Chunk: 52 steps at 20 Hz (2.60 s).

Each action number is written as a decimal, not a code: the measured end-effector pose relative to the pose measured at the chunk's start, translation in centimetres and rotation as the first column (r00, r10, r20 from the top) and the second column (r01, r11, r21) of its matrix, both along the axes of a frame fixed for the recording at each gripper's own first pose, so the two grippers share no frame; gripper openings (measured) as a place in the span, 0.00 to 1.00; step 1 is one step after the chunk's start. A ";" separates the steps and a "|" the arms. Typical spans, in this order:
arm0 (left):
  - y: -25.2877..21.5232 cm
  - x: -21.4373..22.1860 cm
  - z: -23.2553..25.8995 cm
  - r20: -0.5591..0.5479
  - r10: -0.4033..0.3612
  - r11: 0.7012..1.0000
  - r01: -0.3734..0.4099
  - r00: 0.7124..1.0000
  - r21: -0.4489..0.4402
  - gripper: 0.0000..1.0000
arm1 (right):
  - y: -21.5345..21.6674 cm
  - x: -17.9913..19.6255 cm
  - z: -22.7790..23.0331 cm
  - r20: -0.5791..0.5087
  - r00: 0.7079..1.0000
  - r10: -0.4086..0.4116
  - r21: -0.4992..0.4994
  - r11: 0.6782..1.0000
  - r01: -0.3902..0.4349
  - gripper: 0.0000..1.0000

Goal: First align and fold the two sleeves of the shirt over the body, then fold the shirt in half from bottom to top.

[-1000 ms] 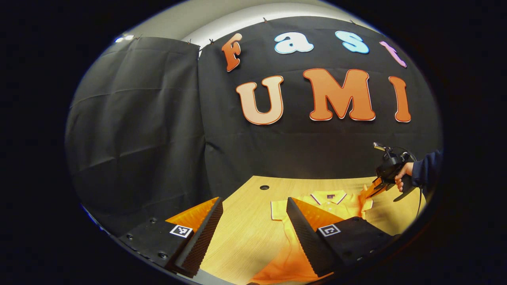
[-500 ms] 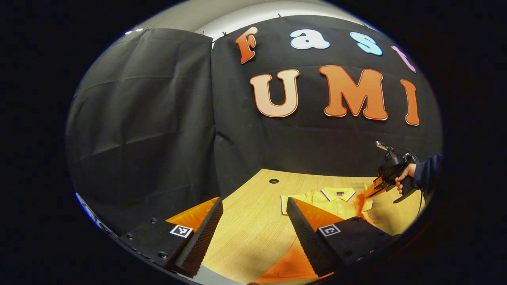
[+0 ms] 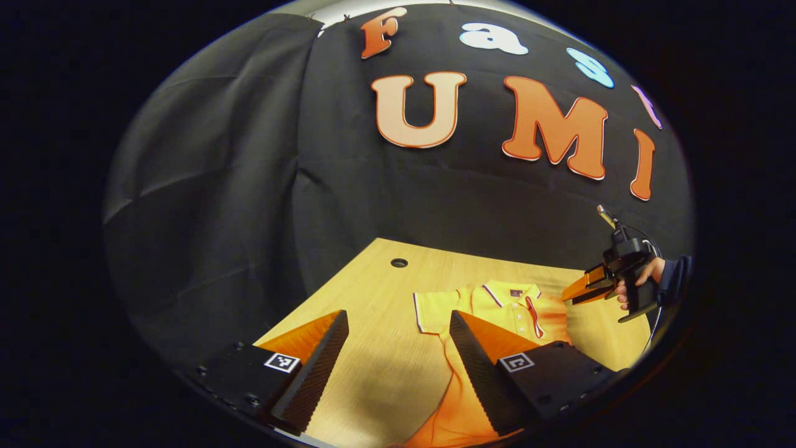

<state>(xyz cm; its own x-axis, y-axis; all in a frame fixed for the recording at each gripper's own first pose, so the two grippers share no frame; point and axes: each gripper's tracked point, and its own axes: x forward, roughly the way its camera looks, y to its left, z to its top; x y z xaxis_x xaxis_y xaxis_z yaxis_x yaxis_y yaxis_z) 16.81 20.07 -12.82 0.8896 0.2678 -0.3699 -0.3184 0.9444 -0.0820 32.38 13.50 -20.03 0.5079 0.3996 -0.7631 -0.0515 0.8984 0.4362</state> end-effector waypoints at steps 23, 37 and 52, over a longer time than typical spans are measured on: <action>0.1 19.3 -17.0 -0.622 -0.254 0.927 0.003 0.741 -0.375 0.97 | -11.2 -16.2 6.7 0.246 0.910 -0.334 -0.103 0.925 0.367 0.95; 0.0 22.5 -21.7 -0.742 -0.176 0.973 -0.002 0.647 -0.233 0.56 | -14.5 -21.7 6.7 0.249 0.888 -0.387 -0.096 0.902 0.420 0.98; -9.0 26.8 -15.5 -0.573 -0.417 0.904 0.386 0.705 -0.184 0.05 | -14.1 -23.7 5.2 0.218 0.880 -0.422 -0.115 0.884 0.453 0.98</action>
